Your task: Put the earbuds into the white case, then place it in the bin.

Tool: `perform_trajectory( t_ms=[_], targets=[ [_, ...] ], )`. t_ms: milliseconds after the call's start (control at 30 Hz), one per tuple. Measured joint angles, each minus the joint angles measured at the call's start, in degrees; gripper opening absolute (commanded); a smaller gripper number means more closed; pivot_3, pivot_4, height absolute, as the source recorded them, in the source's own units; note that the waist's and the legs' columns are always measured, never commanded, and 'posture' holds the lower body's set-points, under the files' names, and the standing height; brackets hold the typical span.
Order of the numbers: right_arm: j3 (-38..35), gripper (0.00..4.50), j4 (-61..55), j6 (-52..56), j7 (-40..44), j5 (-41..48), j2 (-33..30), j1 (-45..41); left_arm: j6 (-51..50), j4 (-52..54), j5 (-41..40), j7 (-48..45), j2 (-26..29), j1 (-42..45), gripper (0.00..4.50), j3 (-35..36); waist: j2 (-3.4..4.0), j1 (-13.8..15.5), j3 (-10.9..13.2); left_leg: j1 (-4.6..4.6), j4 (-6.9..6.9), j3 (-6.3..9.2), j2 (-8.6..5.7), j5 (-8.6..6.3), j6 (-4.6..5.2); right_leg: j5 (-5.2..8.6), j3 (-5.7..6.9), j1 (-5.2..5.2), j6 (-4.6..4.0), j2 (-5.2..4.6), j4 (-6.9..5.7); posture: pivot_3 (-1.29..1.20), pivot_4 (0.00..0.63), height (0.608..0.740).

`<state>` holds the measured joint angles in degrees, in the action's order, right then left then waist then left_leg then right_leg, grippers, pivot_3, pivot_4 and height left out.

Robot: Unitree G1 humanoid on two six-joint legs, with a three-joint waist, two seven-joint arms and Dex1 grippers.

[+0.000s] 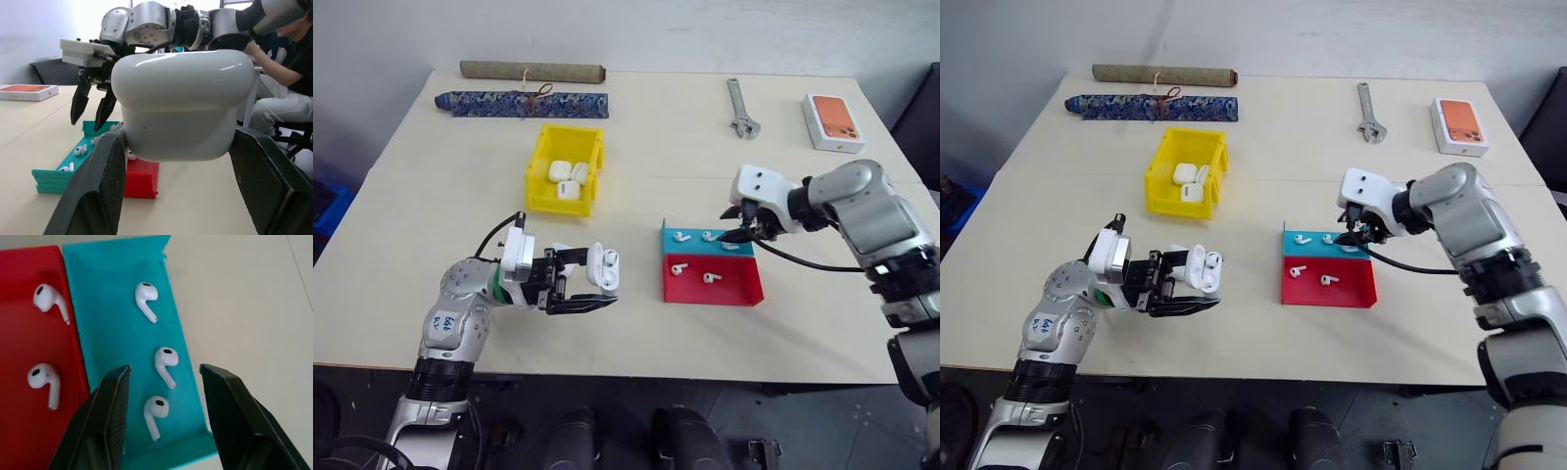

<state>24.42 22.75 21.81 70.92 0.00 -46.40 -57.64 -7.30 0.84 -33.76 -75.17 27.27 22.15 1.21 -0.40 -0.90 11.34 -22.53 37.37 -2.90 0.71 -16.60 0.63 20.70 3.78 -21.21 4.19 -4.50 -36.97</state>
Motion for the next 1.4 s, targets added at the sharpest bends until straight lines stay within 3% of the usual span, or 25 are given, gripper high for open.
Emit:
perform_trajectory(
  t_ms=[300, 600, 1167, 1267, 1400],
  targets=[
    [4.54, 2.25, 9.77, -6.71, 6.67, -9.0, 2.0, -4.04, 1.98, -0.63, 0.35, 0.13, -0.24, -2.31, 2.75, 0.0, 0.0, -0.56, 0.0, 0.0, 0.11, -0.01, 0.01, 0.01, -0.01, 0.0, -0.01, -0.01, 0.0, 0.0, -0.13, 0.0, 0.15, 0.74],
    [4.5, 2.25, 19.41, -11.8, 6.91, -13.76, 6.59, -6.64, 2.49, 0.35, 0.51, 1.24, -0.67, -3.43, 2.75, -0.2, 0.0, -0.79, 0.0, 0.02, 0.31, -0.03, 0.02, 0.02, -0.03, 0.0, -0.06, -0.06, 0.0, -0.01, -0.46, 0.0, 0.15, 0.74],
    [4.43, 2.25, 23.45, -11.75, 7.83, -18.56, 9.15, -9.22, 2.48, 0.7, 0.56, 1.85, -0.48, -3.46, 2.75, -0.29, 0.0, -0.77, 0.0, 0.04, 0.52, -0.03, 0.03, 0.01, -0.03, 0.0, -0.09, -0.05, 0.0, -0.02, -0.66, 0.0, 0.15, 0.74],
    [4.27, 1.71, 23.55, -11.69, 7.82, -18.73, 9.6, -9.22, 2.48, 0.6, 0.56, 1.82, -0.45, -3.2, 2.75, -0.21, 0.0, -0.84, 0.0, 0.07, 0.54, -0.03, 0.03, 0.01, -0.03, 0.0, -0.1, -0.04, 0.0, -0.02, -0.68, 0.0, 0.15, 0.74],
    [3.81, 0.34, 23.93, -11.86, 7.51, -18.72, 10.37, -9.21, 2.48, 0.59, 0.56, 1.79, -0.44, -3.16, 2.75, -0.16, 0.0, -0.84, 0.0, 0.09, 0.54, -0.04, 0.03, 0.02, -0.03, 0.0, -0.11, -0.04, 0.0, -0.02, -0.72, 0.0, 0.15, 0.74]
  ],
)
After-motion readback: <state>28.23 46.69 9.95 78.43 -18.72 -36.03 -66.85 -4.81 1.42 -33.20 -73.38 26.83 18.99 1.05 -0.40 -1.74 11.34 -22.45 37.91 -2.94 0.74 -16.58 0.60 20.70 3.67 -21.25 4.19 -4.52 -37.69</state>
